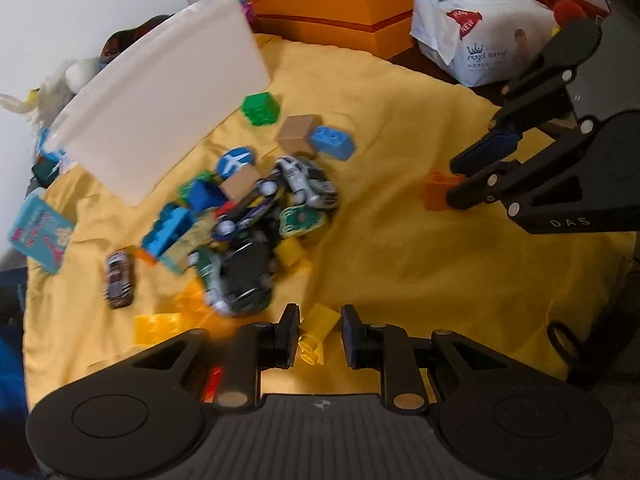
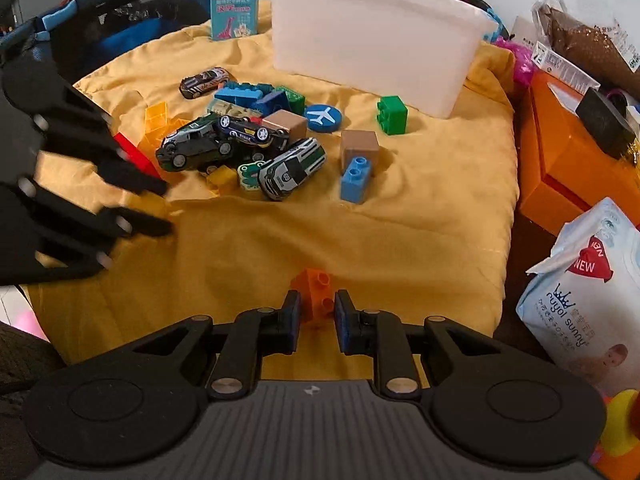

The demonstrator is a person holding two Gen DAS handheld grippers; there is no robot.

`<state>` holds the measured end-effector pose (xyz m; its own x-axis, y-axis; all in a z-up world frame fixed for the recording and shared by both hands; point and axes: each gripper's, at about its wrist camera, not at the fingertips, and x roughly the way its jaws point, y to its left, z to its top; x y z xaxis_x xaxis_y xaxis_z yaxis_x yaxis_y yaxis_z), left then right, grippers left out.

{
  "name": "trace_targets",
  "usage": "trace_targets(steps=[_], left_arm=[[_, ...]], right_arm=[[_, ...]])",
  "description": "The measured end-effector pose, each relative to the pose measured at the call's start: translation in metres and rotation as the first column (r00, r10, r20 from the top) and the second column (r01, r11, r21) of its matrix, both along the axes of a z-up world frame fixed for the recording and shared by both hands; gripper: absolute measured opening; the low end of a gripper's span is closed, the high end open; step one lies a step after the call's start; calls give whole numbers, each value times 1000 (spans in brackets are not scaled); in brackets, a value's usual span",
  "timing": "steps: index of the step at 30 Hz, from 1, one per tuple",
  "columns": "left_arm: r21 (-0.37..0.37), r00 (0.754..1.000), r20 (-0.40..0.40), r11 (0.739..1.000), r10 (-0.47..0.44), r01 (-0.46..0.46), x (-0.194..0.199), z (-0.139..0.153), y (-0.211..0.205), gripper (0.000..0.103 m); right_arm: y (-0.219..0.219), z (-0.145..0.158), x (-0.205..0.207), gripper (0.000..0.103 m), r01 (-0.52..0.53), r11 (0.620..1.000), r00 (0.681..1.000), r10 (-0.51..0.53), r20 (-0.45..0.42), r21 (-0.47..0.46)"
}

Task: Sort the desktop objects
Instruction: 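Grasp the small orange brick with the right tool while the left grasps a small yellow brick, then carry both bricks over the white bin and open both tools to drop them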

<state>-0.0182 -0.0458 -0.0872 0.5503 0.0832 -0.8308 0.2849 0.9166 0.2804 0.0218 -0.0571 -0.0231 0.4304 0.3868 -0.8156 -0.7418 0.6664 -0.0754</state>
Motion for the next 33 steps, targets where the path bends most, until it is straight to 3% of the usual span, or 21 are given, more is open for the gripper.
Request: trace_targets(steps=[4,8,12,19,23,25,27,30,33], left_arm=[[-120,998,60,992,-18,25,-8,2,-8,34],[-89,995,104,996,9,0,-23,13,-5,42],[-122,994,105,992,32,-19,-32,17,8,42],[-96,980,109,980,-167,177,-46,17,-11,41],[-63,984,17,982,-179,180,-27,1,-8,33],[-40,982,20,982,-186,187,-22,-2,-5,32],[-67,976,17,974,-215,216,-19,-2,2,32],[-68,971,-2,969,-239,238,-13,-9,11,23],[-149,983,5,972,-185,184,-10,-9,20,18]], right_arm=[[-2,-1,-4,25,6,1000,1000,-6,-1,4],[-7,0,-7,35,29,999,999,-29,-14,21],[-10,6,-7,36,36,999,999,-36,-3,40],[-3,6,-8,36,24,999,1000,-23,-7,41],[-2,5,-7,36,41,998,999,-40,-15,41],[-2,5,-7,36,48,998,999,-48,-3,39],[-1,5,-7,36,50,998,999,-50,-2,40],[2,2,-5,36,46,998,999,-45,-6,36],[4,-3,-2,33,49,998,999,-49,-17,39]])
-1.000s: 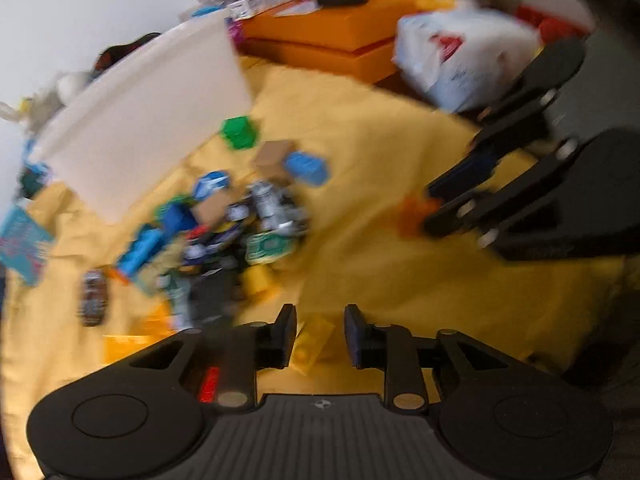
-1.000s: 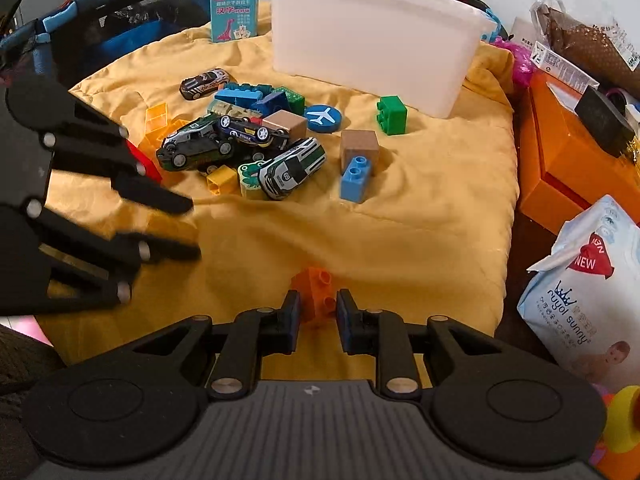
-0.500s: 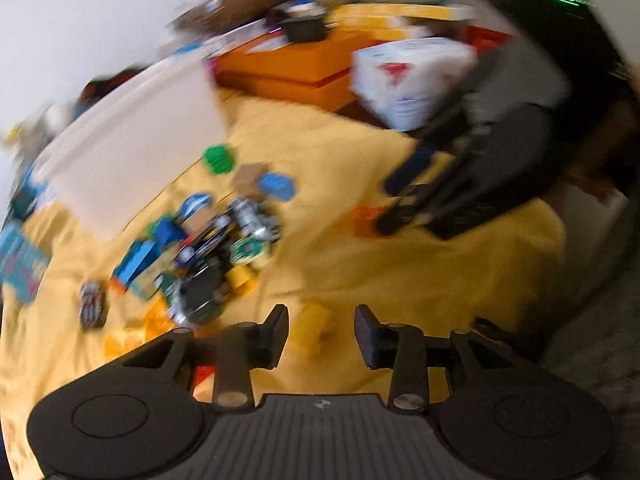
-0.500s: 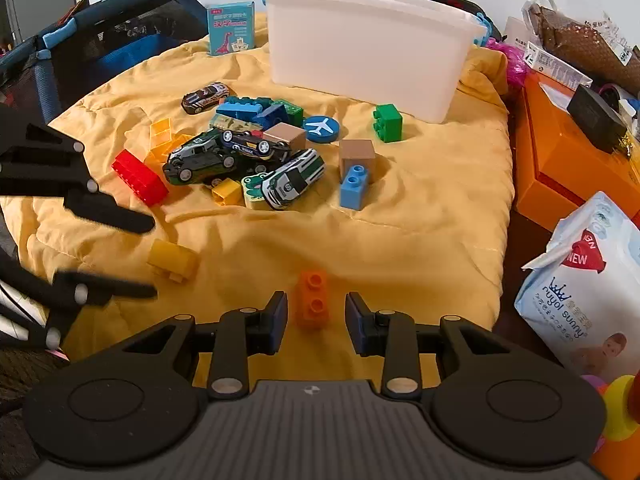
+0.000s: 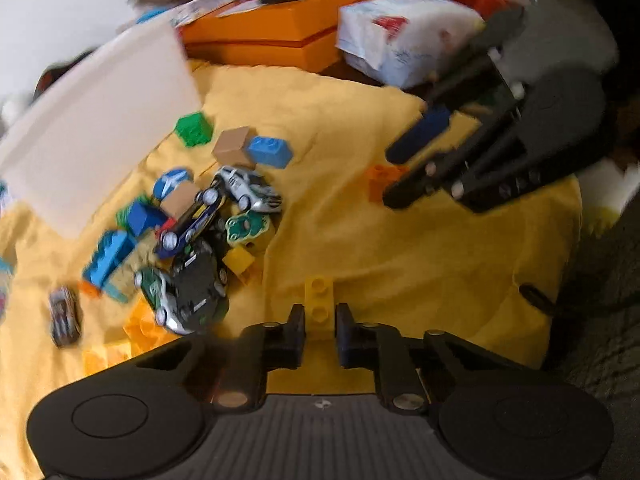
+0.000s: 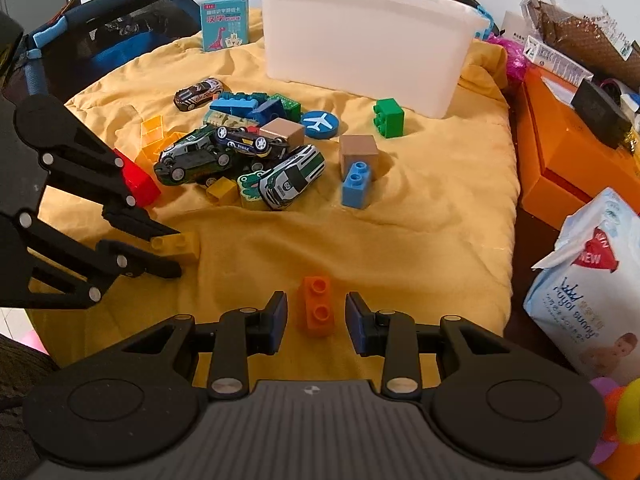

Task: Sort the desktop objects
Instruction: 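Carry both bricks over the white bin and open both tools to drop them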

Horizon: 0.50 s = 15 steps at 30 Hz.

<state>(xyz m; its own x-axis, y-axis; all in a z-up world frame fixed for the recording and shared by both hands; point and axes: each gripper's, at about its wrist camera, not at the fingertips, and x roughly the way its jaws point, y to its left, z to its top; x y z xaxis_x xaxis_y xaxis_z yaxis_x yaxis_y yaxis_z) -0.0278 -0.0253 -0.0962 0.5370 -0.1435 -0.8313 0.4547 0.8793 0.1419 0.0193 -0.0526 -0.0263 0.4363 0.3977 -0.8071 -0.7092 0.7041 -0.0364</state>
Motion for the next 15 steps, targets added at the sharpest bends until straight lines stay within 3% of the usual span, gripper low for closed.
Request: trace_targets(steps=[2,4,8,11,15], left_arm=[[-59,998,-13,996,65,-66,2,0,6,17],[-124,991,-30,983,132,-134,2,0,14,17],[-259,967,-32,933,251,-251,-1,22,34,17],[-277,954,66,924,293,-264,2,58,40,17],[-326,910,218,905,352,-272,15,117,55,17]], right_arm=[[0,-6,4,17,1,1000,999,-1,-45,-1],[0,-5,4,17,1,1000,998,-1,-57,-4],[5,15,7,17,-27,999,999,27,-22,21],[11,41,14,17,-30,997,998,26,49,67],[19,80,30,17,-51,990,983,26,182,132]])
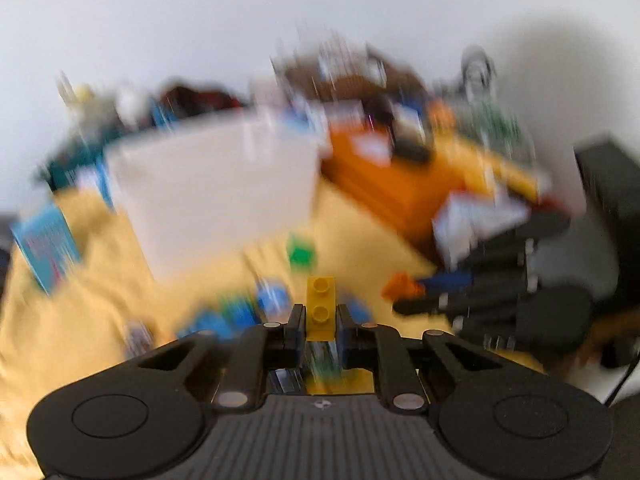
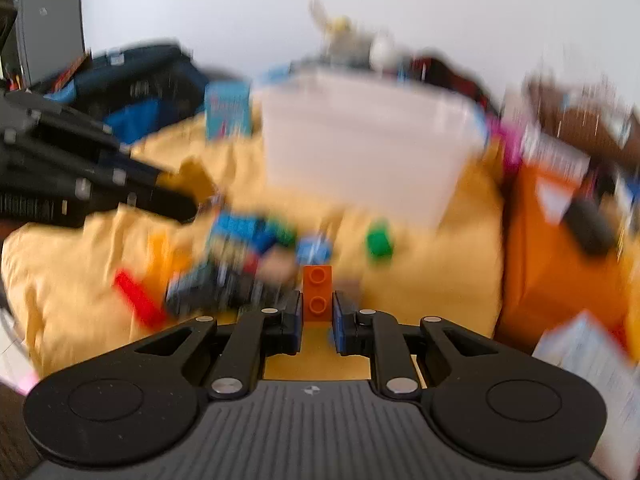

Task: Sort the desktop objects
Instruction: 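Carry both bricks over the white bin and open both tools to drop them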

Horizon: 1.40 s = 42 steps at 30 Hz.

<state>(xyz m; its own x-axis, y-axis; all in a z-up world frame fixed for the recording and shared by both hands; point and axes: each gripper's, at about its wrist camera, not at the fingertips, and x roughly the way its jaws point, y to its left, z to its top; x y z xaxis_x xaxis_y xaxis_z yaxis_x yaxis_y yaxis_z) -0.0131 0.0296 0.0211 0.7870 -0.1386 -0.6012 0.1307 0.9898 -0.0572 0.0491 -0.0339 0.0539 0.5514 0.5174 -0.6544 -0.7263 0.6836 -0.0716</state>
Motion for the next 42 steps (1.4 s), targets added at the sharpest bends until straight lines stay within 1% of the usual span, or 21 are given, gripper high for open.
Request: trace_targets(steps=[3,6,8,10,12,14,17,20,21,22,23,25,26,27,29,30,32,34,37,40,42], left_arm=[[21,992,118,999,43,-46,13,43,13,17],[42,974,210,994,86,-97,32,77,28,17],[52,955,255,984,152,-170,49,92,42,17],[17,943,269,978,195,-207,70,102,58,17],[-11,939,254,971,232,-237,94,109,76,17],[-5,935,246,965,254,-260,117,109,87,17],[15,933,220,955,285,-296,146,98,95,17],[23,943,147,952,299,-305,171,77,102,19],[33,944,121,949,307,-313,176,68,101,22],[49,941,84,941,329,-334,181,60,102,31],[60,938,68,937,340,-344,186,54,103,36],[43,935,58,935,349,-351,178,50,103,43],[19,940,60,941,335,-337,171,49,102,47],[7,945,62,946,323,-324,166,50,101,47],[12,950,69,952,303,-305,154,51,91,53],[18,952,73,954,296,-299,147,53,85,56],[29,957,87,960,276,-279,125,52,74,71],[58,969,81,969,235,-240,107,45,62,71],[86,981,15,977,193,-193,80,26,45,71],[30,987,-45,987,157,-155,48,3,31,71],[19,987,-66,989,145,-144,28,-12,21,71]], right_arm=[[7,32,19,17,-1,999,995,-4,104,52],[15,63,46,17,9,992,986,-30,167,127],[22,81,67,17,19,985,979,-53,199,170],[32,95,89,17,31,979,972,-77,223,201],[43,104,110,17,44,973,973,-93,213,226],[55,107,133,17,66,969,977,-111,181,237],[69,97,154,17,100,974,978,-134,158,203],[83,78,169,20,123,980,982,-143,124,157],[88,72,174,27,135,983,982,-149,113,124],[91,68,175,29,150,984,981,-160,107,97],[92,66,174,30,152,984,980,-162,114,89],[87,68,161,39,124,988,977,-139,159,96],[83,70,153,50,110,989,973,-126,192,94],[83,72,148,55,107,990,969,-123,214,88],[76,71,135,56,113,990,966,-130,222,89],[69,68,126,59,114,988,970,-134,201,109],[58,57,109,64,106,984,980,-127,152,140],[49,41,95,66,108,986,987,-122,108,125],[41,15,74,66,109,992,991,-114,74,65],[23,-5,52,66,89,995,996,-90,4,53],[9,-14,37,71,82,994,996,-79,-48,69]])
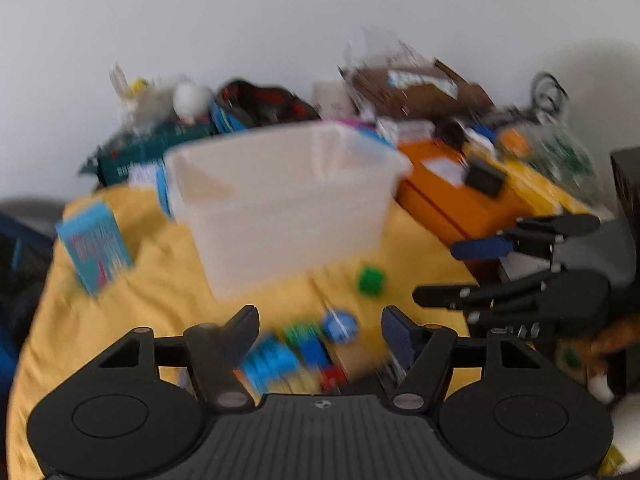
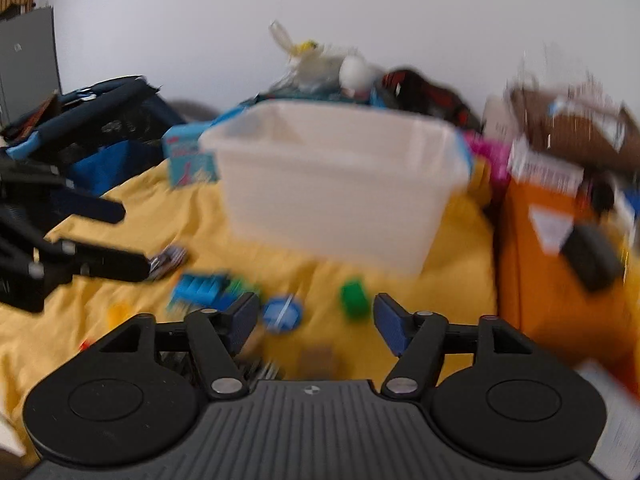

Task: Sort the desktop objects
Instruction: 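Carry both bricks over the white bin and open both tools to drop them, then grasp the green frog tile with the right tool while the left reaches for a yellow brick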

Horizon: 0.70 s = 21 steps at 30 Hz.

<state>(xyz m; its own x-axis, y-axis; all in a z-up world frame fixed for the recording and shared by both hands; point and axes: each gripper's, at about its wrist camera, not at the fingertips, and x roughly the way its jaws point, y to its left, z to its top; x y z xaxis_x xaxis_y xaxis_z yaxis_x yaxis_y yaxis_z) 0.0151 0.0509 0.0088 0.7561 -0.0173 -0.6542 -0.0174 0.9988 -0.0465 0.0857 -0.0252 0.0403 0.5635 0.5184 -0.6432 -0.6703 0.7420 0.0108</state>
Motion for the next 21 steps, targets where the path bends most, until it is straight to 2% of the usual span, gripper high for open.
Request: trace_targets(steps=[5,7,8,10,11,13,16,17,19,21], left_arm=[[-105,995,-93,994,-28,18,-42,-31,-17,71],[-127,996,-82,991,-45,35,-54,-30,-23,71],[-120,997,-64,992,-49,41,-59,-25,-24,71],[-108,999,-13,994,-32,30,-67,-11,-23,71],[-117,999,4,993,-34,34,-69,-8,-22,71],[-127,1000,-1,991,-29,28,-64,-10,-21,71],[-127,998,-55,992,-19,12,-52,-27,-27,71],[-135,997,-66,991,-30,21,-49,-34,-30,71],[-119,993,-106,992,-51,38,-43,-48,-39,66],[-57,987,-133,995,-92,85,-38,-60,-52,62]], right_arm=[[-26,-12,-35,71,-52,999,991,50,-128,-14],[-37,0,-47,70,-75,997,985,74,-156,2],[-42,13,-51,70,-87,996,981,91,-174,31],[-52,35,-57,71,-114,987,979,131,-155,114],[-54,40,-57,76,-119,986,980,136,-145,120],[-49,40,-52,77,-115,990,985,124,-119,78],[-28,11,-49,65,-111,990,993,108,-41,-86],[-19,-6,-48,55,-120,981,993,118,-21,-149],[-9,-33,-46,44,-135,968,990,124,-66,-212],[-3,-53,-42,34,-153,973,977,123,-171,-173]])
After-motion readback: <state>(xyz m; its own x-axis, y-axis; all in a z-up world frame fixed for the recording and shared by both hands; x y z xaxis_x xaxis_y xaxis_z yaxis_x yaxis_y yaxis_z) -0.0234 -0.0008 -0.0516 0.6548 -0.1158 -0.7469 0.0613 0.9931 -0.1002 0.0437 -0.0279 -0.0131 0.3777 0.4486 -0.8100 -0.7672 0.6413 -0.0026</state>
